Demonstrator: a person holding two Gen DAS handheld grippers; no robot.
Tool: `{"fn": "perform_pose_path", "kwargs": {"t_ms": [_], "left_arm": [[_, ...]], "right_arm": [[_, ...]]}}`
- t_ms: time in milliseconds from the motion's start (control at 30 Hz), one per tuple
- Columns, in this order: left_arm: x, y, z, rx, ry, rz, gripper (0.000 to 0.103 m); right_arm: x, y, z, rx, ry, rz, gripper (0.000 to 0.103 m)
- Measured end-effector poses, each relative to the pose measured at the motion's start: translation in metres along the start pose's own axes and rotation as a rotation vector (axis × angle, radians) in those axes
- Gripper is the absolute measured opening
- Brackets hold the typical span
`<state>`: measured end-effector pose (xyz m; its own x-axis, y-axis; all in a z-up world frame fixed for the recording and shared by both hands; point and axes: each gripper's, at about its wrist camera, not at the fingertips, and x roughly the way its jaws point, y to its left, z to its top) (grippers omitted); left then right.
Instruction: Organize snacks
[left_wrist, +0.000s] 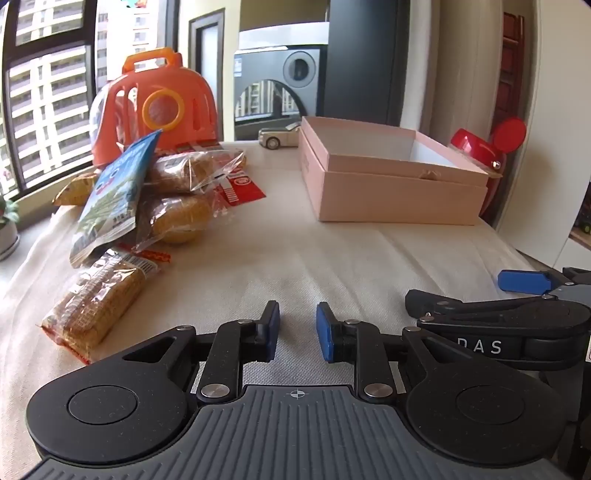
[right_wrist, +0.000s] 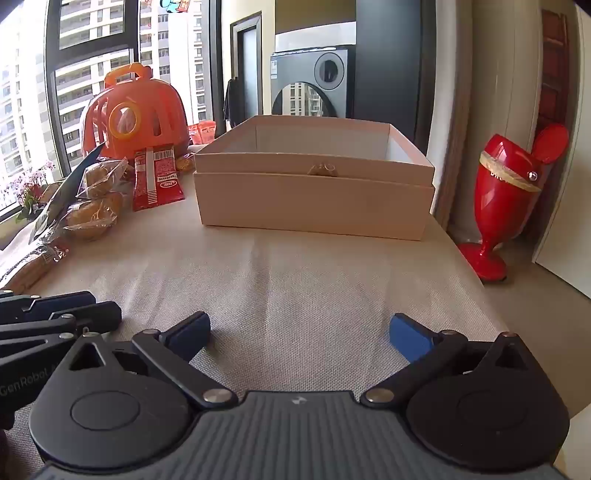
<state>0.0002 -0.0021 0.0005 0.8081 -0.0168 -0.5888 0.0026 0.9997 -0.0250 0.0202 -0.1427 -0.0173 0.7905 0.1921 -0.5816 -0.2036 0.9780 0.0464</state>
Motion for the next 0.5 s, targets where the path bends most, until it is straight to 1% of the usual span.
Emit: {"fn": "perform_pose_path", "kwargs": {"t_ms": [100, 133, 267, 500], "left_arm": [[-0.0056, 0.0001, -0.0010, -0.010, -0.012, -0.004, 0.026], [-0.0019, 0.0037, 0.0032, -0.026, 0.009, -0.012, 0.026], [-0.0010, 0.0058, -0.0008, -0.019, -0.005, -0.012, 0.026], [-0.0010, 0.0060, -0.0012, -0.018, -0.006, -0.011, 0.026]], "right_arm": [[-0.0002, 0.0001, -0.0001, 0.000, 0.000, -0.001, 0.103], [-0.0002, 0.0002, -0.0001, 0.000, 0.000, -0.001, 0.103], [-0.0003, 0.0004, 0.0000, 0.000, 0.000, -0.002, 0.103], [-0.0007, 0.0000, -0.0005, -0.001, -0.002, 0.000, 0.103]]}}
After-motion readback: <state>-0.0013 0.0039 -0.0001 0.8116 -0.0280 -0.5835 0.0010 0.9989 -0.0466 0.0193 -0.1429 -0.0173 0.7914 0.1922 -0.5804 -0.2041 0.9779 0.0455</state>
